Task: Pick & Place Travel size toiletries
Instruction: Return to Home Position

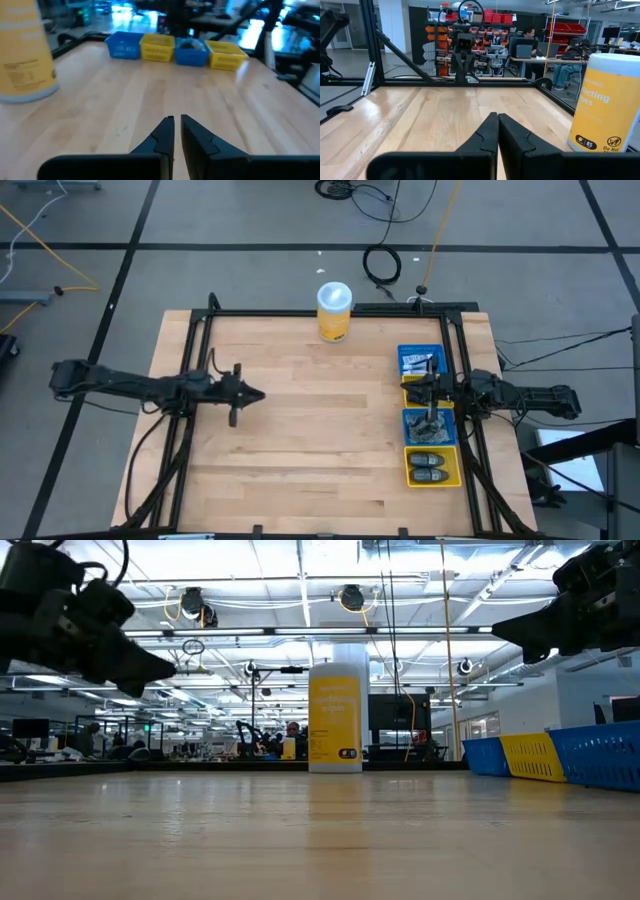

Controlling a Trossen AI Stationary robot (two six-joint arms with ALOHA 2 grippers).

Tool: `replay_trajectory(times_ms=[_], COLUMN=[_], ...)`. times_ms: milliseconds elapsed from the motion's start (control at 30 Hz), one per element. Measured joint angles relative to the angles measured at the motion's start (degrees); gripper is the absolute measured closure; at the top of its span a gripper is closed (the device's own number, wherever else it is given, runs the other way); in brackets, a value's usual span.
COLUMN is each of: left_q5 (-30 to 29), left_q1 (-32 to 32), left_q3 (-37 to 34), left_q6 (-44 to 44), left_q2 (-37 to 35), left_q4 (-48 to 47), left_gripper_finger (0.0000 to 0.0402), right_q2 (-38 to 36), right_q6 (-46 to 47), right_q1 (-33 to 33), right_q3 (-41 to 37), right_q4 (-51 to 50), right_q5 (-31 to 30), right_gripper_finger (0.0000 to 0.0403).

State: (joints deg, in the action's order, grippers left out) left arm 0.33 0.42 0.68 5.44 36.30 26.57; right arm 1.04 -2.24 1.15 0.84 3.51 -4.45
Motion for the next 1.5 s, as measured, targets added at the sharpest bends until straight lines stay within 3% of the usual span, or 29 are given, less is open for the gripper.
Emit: replay_trajectory(times_ms=[233,933,1033,1233,1400,1500], left_q5=[7.2,7.1,7.2,5.5,-0.9,-1.9], left_q1=[-0.1,-0.5,-1.4,-3.0,-4.3,-5.4], left_q3=[0.3,0.3,0.4,0.2,0.3,0.4], left_q6=[-1.7,-1.1,-0.5,-4.5,-5.2,-10.7], left_q2=[-9.2,-10.2,-14.6,-28.2,-36.2,-36.0], left_q4=[-5.1,-6.3,-8.2,-25.2,-26.1,-26.2], left_gripper_finger=[0.0371,0.0371,0.0371,0.0371,0.0371,0.0371], right_q2=[0.0,0.0,0.0,0.0,0.0,0.0], right_q6=[0.0,0.0,0.0,0.0,0.0,0.0], right_q1=[0.0,0.0,0.0,0.0,0.0,0.0], right_q3=[0.0,0.0,0.0,0.0,0.0,0.0], right_q4=[0.0,0.1,0.1,0.1,0.1,0.1], right_q5=[0.0,0.0,0.0,0.0,0.0,0.0], right_gripper_finger=[0.0403,0.0403,0.0403,0.0403,0.0403,0.0403])
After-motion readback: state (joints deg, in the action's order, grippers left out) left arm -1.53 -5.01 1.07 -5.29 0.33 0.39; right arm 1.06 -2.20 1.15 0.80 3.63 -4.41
